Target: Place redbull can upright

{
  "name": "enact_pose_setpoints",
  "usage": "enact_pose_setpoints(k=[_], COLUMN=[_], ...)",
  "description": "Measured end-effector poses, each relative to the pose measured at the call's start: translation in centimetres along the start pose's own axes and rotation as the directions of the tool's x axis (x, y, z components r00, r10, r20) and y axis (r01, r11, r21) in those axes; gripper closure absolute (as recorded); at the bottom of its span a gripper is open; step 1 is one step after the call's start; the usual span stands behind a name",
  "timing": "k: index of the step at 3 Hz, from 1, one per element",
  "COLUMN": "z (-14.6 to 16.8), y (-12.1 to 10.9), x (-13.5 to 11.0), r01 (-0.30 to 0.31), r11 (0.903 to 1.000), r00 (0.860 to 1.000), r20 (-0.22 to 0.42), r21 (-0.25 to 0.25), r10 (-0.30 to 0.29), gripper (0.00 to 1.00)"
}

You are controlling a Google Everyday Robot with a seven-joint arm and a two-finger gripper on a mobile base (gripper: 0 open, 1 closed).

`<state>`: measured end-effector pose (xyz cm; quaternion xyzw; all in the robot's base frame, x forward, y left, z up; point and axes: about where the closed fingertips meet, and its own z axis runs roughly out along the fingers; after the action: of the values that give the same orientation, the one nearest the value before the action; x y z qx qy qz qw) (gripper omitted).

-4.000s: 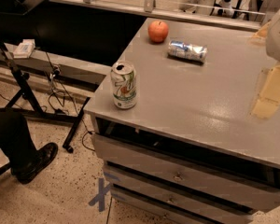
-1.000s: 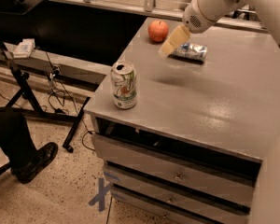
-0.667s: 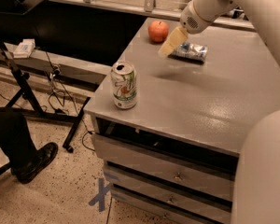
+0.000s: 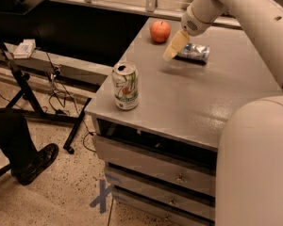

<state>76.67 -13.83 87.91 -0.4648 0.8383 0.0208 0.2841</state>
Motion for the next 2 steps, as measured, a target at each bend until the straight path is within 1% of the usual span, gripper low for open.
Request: enact_pose_setpoints(k=[1,2], z=[1.1,2.1], y=[-0.4,-0.3], x=[1.1,1.8], r01=[0.001,0.019], r11=[1.0,0.9998], r00=[0.999,0.991], r20=[-0.054,-0.133], r21=[0.002,0.0], r10=[-0.001,-0.019], gripper=[0.0,0.17])
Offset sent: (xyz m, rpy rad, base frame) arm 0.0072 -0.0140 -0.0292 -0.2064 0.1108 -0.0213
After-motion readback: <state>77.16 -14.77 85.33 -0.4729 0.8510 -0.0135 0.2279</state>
